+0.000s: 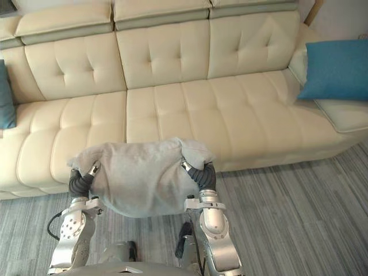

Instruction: Pick up cushions and gather them together orderly.

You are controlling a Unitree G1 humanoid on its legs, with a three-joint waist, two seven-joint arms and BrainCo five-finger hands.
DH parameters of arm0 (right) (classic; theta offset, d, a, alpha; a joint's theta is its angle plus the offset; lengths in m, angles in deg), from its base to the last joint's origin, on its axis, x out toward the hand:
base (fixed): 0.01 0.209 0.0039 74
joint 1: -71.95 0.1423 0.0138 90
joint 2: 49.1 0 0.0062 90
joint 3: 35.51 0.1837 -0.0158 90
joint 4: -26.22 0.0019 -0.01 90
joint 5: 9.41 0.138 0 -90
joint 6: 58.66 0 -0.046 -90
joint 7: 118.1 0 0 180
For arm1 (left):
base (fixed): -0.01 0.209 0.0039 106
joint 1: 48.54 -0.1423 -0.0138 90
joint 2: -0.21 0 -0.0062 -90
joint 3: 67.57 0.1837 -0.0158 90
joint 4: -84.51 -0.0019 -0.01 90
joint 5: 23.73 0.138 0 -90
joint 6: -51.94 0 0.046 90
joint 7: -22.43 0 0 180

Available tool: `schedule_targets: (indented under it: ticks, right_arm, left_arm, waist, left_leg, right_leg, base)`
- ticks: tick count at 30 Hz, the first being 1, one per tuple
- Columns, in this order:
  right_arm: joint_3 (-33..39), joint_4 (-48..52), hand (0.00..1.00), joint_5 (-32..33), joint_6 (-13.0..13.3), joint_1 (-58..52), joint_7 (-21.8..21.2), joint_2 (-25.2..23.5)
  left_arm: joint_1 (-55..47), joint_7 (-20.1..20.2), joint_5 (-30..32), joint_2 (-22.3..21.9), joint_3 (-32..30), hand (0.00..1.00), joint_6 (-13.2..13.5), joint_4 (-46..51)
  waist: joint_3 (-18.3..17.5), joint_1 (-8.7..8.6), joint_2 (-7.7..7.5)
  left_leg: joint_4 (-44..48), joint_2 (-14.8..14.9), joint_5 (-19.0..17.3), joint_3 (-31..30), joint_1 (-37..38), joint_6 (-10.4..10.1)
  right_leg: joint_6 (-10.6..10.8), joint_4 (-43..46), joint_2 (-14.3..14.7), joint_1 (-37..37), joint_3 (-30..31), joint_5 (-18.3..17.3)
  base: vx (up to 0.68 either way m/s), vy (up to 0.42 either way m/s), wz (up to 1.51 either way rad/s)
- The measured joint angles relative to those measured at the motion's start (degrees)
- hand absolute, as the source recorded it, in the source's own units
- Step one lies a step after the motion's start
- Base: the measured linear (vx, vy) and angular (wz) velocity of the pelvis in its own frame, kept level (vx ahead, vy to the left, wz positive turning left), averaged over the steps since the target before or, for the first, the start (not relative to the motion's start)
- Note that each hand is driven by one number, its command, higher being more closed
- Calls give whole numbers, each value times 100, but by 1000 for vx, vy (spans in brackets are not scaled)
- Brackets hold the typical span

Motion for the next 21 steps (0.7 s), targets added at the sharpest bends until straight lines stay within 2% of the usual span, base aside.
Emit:
schedule_targets:
  ticks: [3,5,7,9,11,12,13,14,15,16,17,18,19,20,21]
  right_arm:
    - [0,-50,100,-16,-1,26,-2,-126]
    - [1,-175,100,-17,0,108,-21,-128]
    - [72,-484,100,-77,-1,216,-86,-122]
    - [86,-598,100,-177,-39,177,-112,-127]
    - [67,-653,100,-232,-50,165,-142,-135]
    - [68,-648,100,-233,-49,176,-164,-148]
    - [72,-646,100,-232,-48,189,-167,-167]
    - [120,-646,100,-232,-47,204,-183,-214]
    - [137,-646,100,-231,-48,207,-185,-256]
    - [193,-636,100,-225,-48,211,-185,-359]
    - [224,-634,100,-222,-48,211,-185,-372]
    - [292,-623,100,-218,-48,208,-184,-341]
    - [329,-602,100,-214,-50,206,-184,-316]
    - [358,-509,100,-205,-57,198,-179,-227]
    - [356,-323,100,-205,-57,148,-179,-141]
  left_arm:
    - [-102,8,0,117,55,100,0,-49]
    - [-114,17,0,179,71,100,0,-147]
    - [-105,62,0,225,137,100,-47,-261]
    - [-105,113,3,292,148,100,-96,-343]
    - [-99,115,21,407,147,100,-130,-340]
    - [-93,115,113,442,146,100,-151,-269]
    - [-95,114,120,450,144,100,-165,-195]
    - [-44,111,125,445,141,100,-165,-112]
    - [9,111,125,444,141,100,-165,-100]
    - [188,108,125,450,128,100,-167,-96]
    - [239,108,125,449,131,100,-168,-96]
    - [389,109,135,443,137,100,-171,-96]
    - [461,110,184,391,155,100,-174,-107]
    - [508,111,232,329,198,100,-175,-110]
    - [523,111,234,281,238,100,-174,-65]
  waist:
    - [-100,72,-134]
    - [-119,71,-214]
    - [-96,-39,-319]
    - [-68,-106,-360]
    - [-14,-102,-446]
    - [20,-114,-502]
    - [79,-115,-463]
    - [94,-120,-482]
    - [102,-106,-474]
    - [114,-95,-496]
    - [119,-107,-494]
    - [141,-139,-503]
    - [165,-219,-487]
    - [262,-238,-331]
    - [309,-231,-239]
  left_leg:
    - [3,-46,-46,203,9,28]
    - [65,-104,-141,302,8,56]
    - [209,-214,-272,257,-3,121]
    - [340,-257,-399,139,33,147]
    - [444,-278,-555,-35,154,227]
    - [442,-308,-599,-159,197,281]
    - [445,-338,-615,-221,223,313]
    - [503,-288,-669,-355,166,338]
    - [526,-250,-702,-407,150,322]
    - [545,-236,-793,-518,140,287]
    - [562,-240,-835,-553,140,260]
    - [619,-272,-977,-645,192,151]
    - [604,-273,-1084,-820,314,20]
    - [501,-215,-1085,-895,416,-45]
    - [258,-192,-1001,-908,582,-154]
  right_leg:
    - [132,-177,9,-40,200,180]
    - [201,-49,-58,-126,292,177]
    - [340,596,-315,-348,346,76]
    - [332,1338,-463,-572,495,84]
    - [344,1790,-533,-574,663,95]
    - [350,2155,-602,-700,725,218]
    - [352,2379,-599,-907,727,149]
    - [412,2209,-467,-1014,815,-259]
    - [416,1951,-376,-1016,817,-365]
    - [426,1073,-154,-1015,805,-371]
    - [428,843,-104,-1013,812,-336]
    - [394,196,20,-985,910,-130]
    - [192,157,104,-812,1037,507]
    - [107,408,149,-798,1000,365]
    - [70,882,114,-923,970,110]
  base:
    - [15,99,-26]
    - [34,112,-26]
    - [36,143,6]
    - [48,127,32]
    - [75,93,42]
    - [56,43,39]
    - [112,14,40]
    - [109,-15,27]
    - [255,-101,36]
    - [181,-91,27]
    - [336,-197,43]
    - [326,-212,55]
    - [400,-240,60]
    - [322,-171,48]
    - [406,-194,39]
